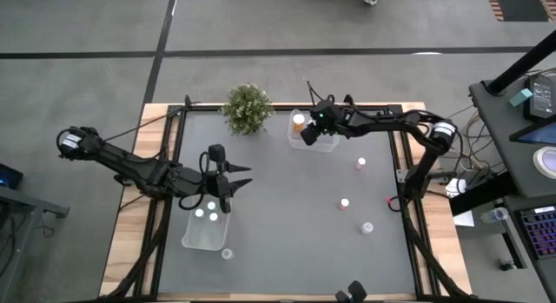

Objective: Pick and place medicine bottles into bin by pill shape (circle, oval)
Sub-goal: Put the middle white capsule bottle into the transparent bin, then put the left white capsule bottle into the transparent bin

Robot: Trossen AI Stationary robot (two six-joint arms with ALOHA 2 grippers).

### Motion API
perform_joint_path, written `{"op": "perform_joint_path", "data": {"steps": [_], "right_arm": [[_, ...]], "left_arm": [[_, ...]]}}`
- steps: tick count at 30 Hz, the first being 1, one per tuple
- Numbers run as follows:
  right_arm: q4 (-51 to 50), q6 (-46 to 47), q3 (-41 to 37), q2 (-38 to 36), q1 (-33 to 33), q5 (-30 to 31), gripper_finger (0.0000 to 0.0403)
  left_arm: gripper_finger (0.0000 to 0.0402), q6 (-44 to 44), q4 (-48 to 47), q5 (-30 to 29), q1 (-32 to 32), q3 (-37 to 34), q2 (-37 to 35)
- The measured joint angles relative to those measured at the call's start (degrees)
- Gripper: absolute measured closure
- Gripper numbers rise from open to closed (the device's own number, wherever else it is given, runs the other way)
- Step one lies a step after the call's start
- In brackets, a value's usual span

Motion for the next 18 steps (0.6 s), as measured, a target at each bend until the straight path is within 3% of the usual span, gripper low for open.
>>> {"op": "perform_joint_path", "data": {"steps": [9,18], "right_arm": [[-2.9,0.4,0.1,-0.9,0.0,3.3,0.0201],[-5.2,-0.7,0.1,-8.0,0.8,3.0,0.0193]], "left_arm": [[0.0274,-0.1,0.0,0.0,0.0,0.0,0.0],[0.0274,-2.8,0.0,0.0,0.0,0.0,0.0]]}}
